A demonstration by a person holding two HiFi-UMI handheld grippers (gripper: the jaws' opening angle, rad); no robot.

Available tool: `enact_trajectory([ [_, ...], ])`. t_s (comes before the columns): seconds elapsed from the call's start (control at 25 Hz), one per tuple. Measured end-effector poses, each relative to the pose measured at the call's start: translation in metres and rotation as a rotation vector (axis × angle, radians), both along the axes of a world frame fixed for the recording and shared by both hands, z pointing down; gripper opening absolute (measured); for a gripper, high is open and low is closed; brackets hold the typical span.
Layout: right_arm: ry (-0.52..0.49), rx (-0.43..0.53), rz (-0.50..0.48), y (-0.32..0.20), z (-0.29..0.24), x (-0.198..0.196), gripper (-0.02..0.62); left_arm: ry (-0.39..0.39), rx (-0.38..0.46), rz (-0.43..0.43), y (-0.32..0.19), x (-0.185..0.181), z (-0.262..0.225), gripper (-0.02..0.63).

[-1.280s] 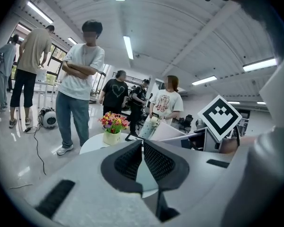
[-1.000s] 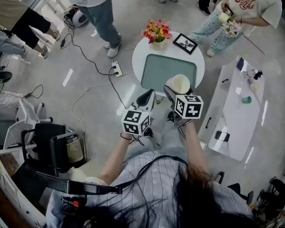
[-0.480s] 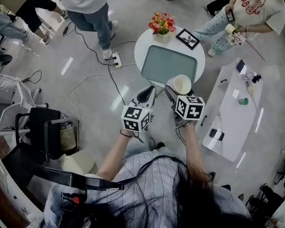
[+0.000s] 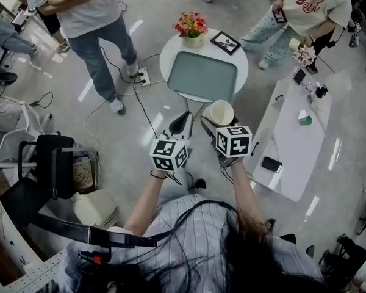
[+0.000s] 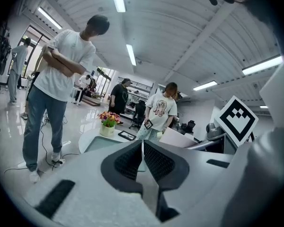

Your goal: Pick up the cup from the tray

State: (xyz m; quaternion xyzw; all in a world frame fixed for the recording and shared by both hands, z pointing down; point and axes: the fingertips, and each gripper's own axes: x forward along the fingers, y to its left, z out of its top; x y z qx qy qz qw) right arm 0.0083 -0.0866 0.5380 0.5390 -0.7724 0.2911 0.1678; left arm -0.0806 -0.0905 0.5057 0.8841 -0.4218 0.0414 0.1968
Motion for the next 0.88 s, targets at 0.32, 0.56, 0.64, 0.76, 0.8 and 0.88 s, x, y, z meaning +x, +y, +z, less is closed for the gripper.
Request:
enact_trajectory([
  [0.32, -0.016, 0.009, -0.036, 0.06, 0.003, 0.005, 0.411, -0.015, 0.019, -0.003, 0.055, 0.017, 0.001, 0.023],
  [0.56, -0.04, 0.011, -0.047, 0.11, 0.003, -0.002, 0.411, -0.032, 0.028, -0.009, 0.102, 0.011, -0.002, 0.023],
  [0.64, -0.044, 0.009, -0.053, 0.126, 0.005, 0.0, 0.412, -0.037, 0.032, -0.009, 0.117, 0.014, -0.002, 0.023],
  [0.76, -0.046, 0.002, -0.064, 0.145, 0.011, 0.003, 0.412, -0.043, 0.033, -0.015, 0.134, 0.016, 0.0, 0.023],
  [0.8, -0.045, 0.001, -0.067, 0.151, 0.012, 0.003, 0.412, -0.044, 0.033, -0.016, 0.138, 0.016, 0.0, 0.023],
  [0.88, -0.044, 0.002, -0.07, 0.16, 0.011, 0.003, 0.411, -0.048, 0.039, -0.017, 0.145, 0.014, -0.002, 0.023],
])
